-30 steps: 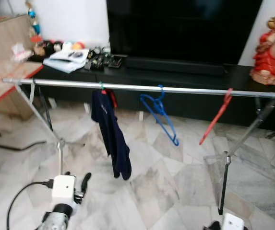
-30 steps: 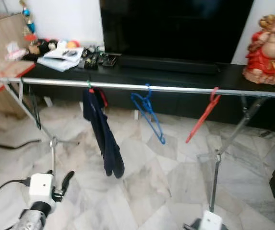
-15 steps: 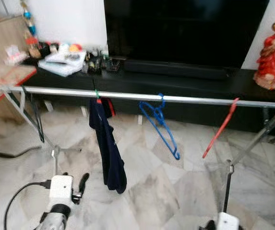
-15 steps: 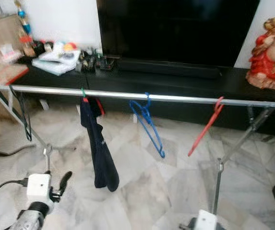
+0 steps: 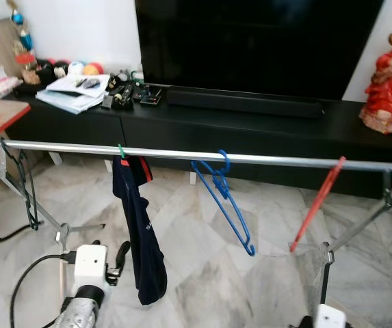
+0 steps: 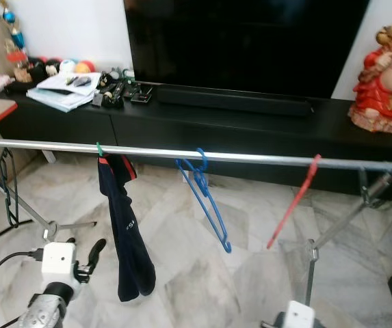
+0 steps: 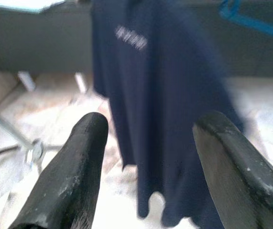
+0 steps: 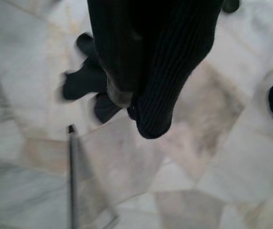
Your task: Hang hanger
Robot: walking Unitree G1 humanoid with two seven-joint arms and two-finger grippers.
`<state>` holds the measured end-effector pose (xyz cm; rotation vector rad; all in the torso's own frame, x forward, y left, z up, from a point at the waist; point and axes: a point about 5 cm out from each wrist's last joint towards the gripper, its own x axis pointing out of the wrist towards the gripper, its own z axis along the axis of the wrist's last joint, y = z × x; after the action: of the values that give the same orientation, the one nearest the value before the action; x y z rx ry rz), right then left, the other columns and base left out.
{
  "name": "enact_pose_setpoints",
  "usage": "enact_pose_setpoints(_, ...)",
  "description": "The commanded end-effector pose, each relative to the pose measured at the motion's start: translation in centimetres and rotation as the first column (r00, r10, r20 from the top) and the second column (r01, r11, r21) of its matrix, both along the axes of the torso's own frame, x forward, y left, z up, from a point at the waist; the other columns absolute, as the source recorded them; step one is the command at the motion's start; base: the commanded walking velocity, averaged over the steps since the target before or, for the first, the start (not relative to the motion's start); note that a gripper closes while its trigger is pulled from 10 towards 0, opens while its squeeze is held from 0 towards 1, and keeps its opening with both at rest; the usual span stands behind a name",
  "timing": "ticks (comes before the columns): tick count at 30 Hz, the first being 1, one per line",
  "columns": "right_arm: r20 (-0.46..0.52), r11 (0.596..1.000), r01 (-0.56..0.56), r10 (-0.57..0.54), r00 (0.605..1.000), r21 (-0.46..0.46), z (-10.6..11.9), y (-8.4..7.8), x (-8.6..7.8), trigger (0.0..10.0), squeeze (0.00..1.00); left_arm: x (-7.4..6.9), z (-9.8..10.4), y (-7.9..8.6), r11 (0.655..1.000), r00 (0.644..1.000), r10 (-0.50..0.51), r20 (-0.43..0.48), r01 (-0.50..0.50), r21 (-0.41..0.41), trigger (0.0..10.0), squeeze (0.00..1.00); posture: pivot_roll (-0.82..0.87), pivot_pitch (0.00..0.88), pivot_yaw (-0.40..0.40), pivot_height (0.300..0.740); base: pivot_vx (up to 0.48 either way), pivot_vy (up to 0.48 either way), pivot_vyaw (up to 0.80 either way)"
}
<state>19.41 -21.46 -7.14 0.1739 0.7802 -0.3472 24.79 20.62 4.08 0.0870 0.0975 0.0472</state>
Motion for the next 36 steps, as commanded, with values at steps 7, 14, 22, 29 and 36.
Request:
enact_pose_setpoints(7, -0.002, 1.000, 0.004, -0.004, 1.000, 0.004, -0.1, 0.0, -0.1, 10.0, 0.00, 0.0, 0.1, 0.1, 1.000, 1.000, 0.007, -0.006, -0.007, 0.017, 10.0, 0.00, -0.04, 0.074, 0.007, 0.740, 0.000, -0.117, 0.00)
enact_pose_setpoints(14, 0.012, 0.999, 0.032, -0.032, 0.999, 0.008, 0.0, -0.2, -0.1, 10.0, 0.00, 0.0, 0.2, 0.2, 1.000, 1.000, 0.007, -0.002, -0.007, 0.017, 10.0, 0.00, -0.04, 0.072, 0.008, 0.740, 0.000, -0.470, -0.57)
enact_pose_setpoints(22, 0.201, 0.994, 0.103, -0.095, 0.975, -0.030, 2.4, -2.0, 2.5, 10.0, 0.00, -0.1, 0.2, 0.3, 1.000, 1.000, 0.007, -0.003, -0.007, 0.019, 10.0, 0.00, -0.05, 0.067, 0.010, 0.740, 0.000, -0.466, -0.47)
enact_pose_setpoints(29, 0.216, 0.997, 0.060, -0.049, 0.975, -0.042, 2.8, -1.4, 3.3, 10.0, 0.00, 0.4, 0.6, 0.0, 1.000, 1.000, 0.007, 0.013, -0.007, 0.012, 10.0, 0.00, -0.04, 0.056, 0.011, 0.740, 0.000, -0.192, 0.00)
enact_pose_setpoints(36, 0.233, 0.999, -0.011, 0.020, 0.972, -0.041, 3.0, -0.1, 3.9, 10.0, 0.00, 1.0, 1.7, 0.4, 1.000, 0.998, 0.025, 0.059, -0.025, 0.003, 10.0, 0.00, -0.04, 0.054, 0.009, 0.740, 0.000, 0.000, 0.00)
